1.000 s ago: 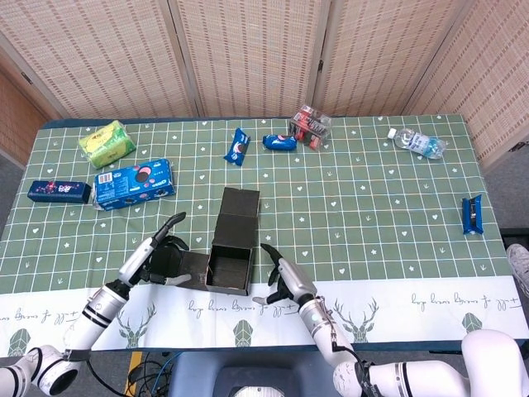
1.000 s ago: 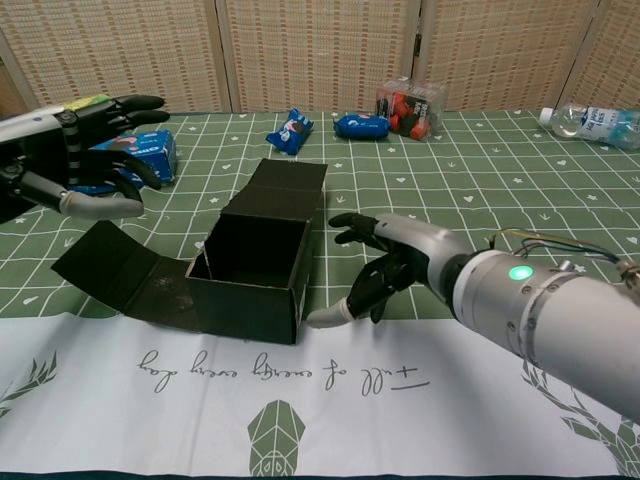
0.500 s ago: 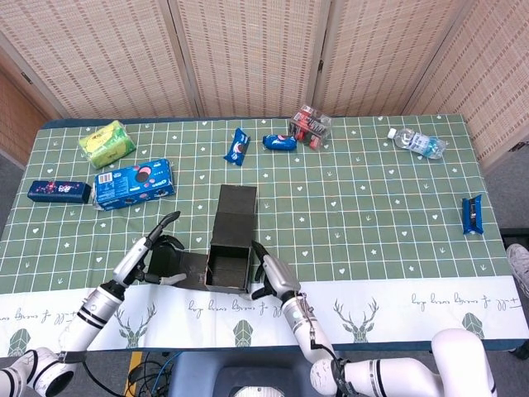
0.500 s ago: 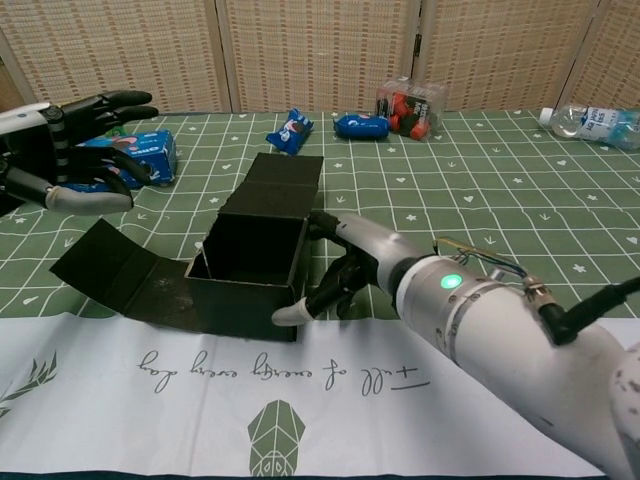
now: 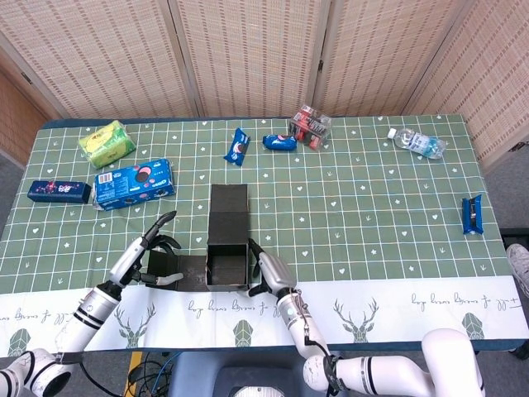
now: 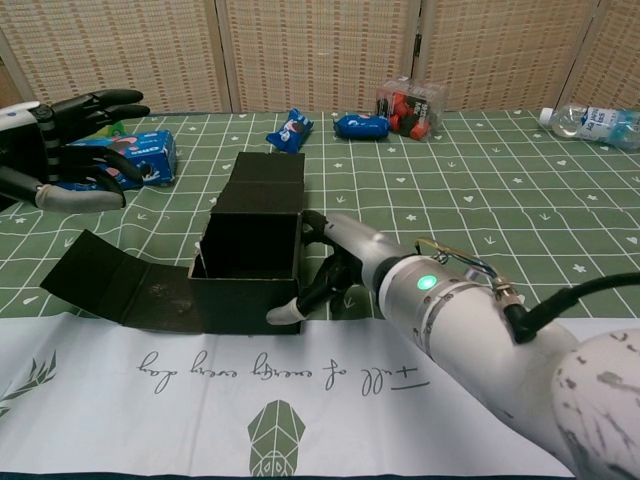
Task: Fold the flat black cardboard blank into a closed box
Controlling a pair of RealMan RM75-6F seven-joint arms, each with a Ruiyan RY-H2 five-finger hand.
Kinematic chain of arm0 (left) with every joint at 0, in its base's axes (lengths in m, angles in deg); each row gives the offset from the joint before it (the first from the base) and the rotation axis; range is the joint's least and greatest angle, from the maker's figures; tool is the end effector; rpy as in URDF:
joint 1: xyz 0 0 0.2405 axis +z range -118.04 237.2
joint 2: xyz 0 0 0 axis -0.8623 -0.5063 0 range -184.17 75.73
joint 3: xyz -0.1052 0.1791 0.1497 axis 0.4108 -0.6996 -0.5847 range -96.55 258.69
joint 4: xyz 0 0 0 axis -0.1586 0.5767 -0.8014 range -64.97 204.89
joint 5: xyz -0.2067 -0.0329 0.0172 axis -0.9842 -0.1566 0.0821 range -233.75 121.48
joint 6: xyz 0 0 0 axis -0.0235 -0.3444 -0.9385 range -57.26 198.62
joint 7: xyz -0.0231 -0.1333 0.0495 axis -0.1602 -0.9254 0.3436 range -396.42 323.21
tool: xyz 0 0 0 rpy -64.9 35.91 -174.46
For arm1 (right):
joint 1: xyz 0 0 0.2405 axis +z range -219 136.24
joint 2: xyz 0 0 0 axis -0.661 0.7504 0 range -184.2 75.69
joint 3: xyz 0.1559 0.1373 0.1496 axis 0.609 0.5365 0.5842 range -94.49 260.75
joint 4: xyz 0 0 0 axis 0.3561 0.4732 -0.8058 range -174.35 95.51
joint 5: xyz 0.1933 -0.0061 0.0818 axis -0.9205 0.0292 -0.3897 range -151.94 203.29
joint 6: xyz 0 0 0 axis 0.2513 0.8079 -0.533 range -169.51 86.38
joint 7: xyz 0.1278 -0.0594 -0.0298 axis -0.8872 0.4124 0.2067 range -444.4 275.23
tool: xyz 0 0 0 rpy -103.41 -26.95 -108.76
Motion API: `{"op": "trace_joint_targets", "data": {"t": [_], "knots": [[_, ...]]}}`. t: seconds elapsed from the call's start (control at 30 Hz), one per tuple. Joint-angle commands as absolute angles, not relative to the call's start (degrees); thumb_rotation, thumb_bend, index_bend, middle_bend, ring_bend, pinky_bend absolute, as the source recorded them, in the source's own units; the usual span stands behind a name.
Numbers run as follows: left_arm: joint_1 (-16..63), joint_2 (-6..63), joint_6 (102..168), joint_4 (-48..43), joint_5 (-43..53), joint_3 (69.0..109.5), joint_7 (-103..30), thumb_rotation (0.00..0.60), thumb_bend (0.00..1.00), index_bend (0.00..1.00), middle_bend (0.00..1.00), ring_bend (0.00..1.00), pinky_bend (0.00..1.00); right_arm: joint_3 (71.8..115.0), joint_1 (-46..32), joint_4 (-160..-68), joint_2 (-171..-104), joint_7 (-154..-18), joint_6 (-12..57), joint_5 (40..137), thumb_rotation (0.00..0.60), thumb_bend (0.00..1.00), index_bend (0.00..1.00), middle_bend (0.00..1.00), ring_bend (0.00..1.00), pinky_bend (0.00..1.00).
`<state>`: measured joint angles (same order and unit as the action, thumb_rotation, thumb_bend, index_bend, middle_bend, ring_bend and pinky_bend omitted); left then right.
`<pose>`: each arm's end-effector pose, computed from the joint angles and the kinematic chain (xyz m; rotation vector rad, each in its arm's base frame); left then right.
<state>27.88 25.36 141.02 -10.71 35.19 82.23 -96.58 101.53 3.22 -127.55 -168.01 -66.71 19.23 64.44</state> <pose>-0.2116 0.2962 0.0452 -1.4671 -1.8402 -1.6778 -0.0546 -0.2815 -0.1236 1.5290 -1.7819 1.0774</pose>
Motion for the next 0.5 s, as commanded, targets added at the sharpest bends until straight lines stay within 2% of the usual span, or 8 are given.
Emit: {"op": "trace_joint_targets", "data": {"t": [0.03,0.1,0.17,0.37,0.5], "knots": [[27.85,25.42,140.92,-10.68,35.18,82.23,-96.62,0.600,0.15,0.03,0.01,0.36,0.43,101.59,3.37,-126.94,-168.10,-66.42,18.73,64.47,0.600,0.01,0.00,0.14,0.52,0.56],[27.81,25.48,140.85,-10.64,35.13,82.30,-96.63,0.600,0.15,0.03,0.01,0.36,0.43,101.57,3.44,-126.44,-168.32,-66.28,18.67,64.80,0.600,0.03,0.00,0.17,0.52,0.56],[27.79,25.50,140.83,-10.66,35.10,82.34,-96.59,0.600,0.15,0.03,0.01,0.36,0.43,101.57,3.47,-125.96,-168.62,-66.18,18.67,64.96,0.600,0.08,0.02,0.20,0.51,0.56],[28.48,25.68,142.14,-10.88,34.19,83.25,-95.34,0.600,0.15,0.04,0.01,0.37,0.43,103.03,3.49,-124.63,-169.00,-66.90,18.77,65.71,0.600,0.31,0.19,0.31,0.55,0.61],[29.74,26.16,144.06,-11.42,31.81,85.02,-92.75,0.600,0.15,0.09,0.01,0.48,0.43,104.34,2.80,-125.57,-167.74,-68.56,18.31,65.97,0.600,0.36,0.25,0.37,0.58,0.64]]}}
